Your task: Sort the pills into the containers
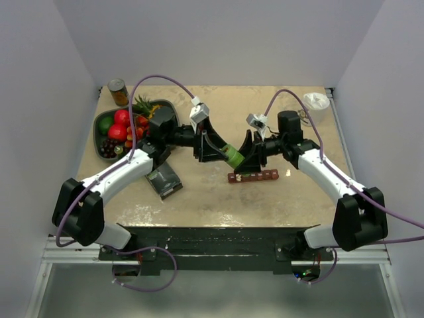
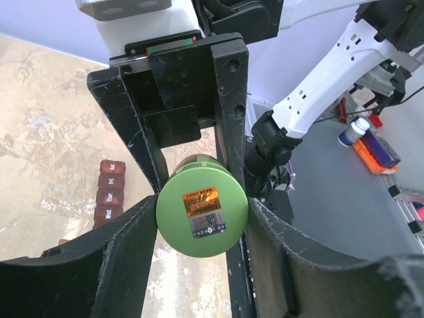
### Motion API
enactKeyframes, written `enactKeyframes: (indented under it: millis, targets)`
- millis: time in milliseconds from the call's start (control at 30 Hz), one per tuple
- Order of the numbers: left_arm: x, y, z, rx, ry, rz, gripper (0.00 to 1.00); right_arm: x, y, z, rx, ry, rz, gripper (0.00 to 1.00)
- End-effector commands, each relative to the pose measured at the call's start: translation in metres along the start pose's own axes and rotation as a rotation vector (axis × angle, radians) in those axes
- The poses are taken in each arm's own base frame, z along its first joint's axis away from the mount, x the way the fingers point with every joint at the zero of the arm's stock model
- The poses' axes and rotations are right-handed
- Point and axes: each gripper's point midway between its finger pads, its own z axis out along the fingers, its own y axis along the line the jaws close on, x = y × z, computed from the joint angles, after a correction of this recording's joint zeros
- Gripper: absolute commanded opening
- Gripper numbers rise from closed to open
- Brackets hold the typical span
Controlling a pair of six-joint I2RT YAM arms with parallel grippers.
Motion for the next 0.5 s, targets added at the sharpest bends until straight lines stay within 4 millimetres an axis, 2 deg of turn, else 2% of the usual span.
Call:
enactKeyframes:
  millis: [0,167,467]
  targets:
    - [0.002,-0.001,0.000,-0.022,0.043,0.034,0.61,-0.034,0.033,0.008,-0.110,-0.007,-0.195,0.00]
    - [0.004,0.002,-0.010,-0.088,0.060,0.054,0.70,-0.033,0.032,0.008,-0.090,-0.008,-0.209,0.00]
    - [0.003,0.003,-0.025,-0.152,0.055,0.059,0.71,-0.035,0.028,0.007,-0.034,-0.012,-0.250,0.00]
